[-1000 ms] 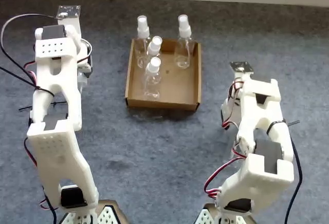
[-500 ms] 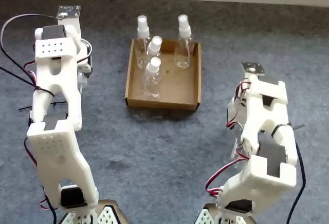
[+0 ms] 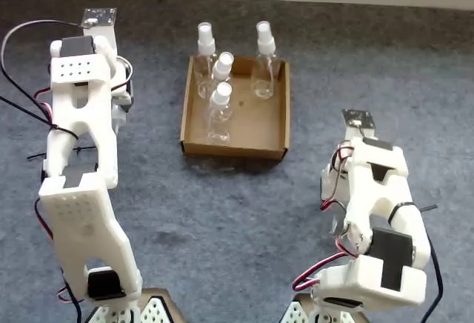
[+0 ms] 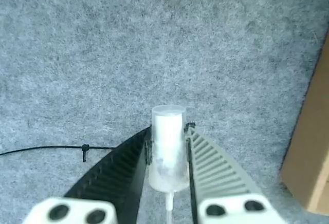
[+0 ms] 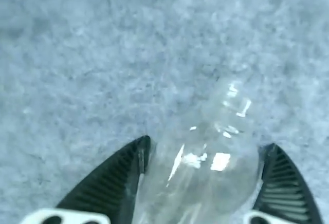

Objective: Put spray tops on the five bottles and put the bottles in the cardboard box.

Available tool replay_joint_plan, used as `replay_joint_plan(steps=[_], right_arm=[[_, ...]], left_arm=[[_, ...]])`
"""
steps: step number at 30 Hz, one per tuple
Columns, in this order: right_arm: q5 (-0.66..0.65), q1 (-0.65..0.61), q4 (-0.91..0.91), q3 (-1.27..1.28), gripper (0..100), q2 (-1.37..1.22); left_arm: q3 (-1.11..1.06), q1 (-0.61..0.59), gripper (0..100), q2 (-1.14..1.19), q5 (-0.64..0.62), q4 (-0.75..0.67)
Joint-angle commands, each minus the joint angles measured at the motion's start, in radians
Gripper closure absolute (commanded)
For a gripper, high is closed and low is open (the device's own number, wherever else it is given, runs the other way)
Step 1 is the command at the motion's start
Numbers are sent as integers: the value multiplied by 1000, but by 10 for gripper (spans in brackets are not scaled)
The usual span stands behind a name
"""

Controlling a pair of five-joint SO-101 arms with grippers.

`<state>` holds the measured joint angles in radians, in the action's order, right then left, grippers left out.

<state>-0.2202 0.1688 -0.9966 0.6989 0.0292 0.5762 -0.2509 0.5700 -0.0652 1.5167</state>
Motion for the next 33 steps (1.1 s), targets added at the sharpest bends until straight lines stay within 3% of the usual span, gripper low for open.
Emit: replay_joint_plan(steps=[1,16,24,33], right_arm=[[8,1,4,2,703,18],[8,7,-2,-50,703,19],[68,2,-180,-245,703,13],[66,5,-136,-249,819,12]], left_arm=[[41,-16,996,-71,3,8],[41,-16,996,-70,5,2],[41,-16,996,-70,6,2],[41,-16,996,-70,6,2]])
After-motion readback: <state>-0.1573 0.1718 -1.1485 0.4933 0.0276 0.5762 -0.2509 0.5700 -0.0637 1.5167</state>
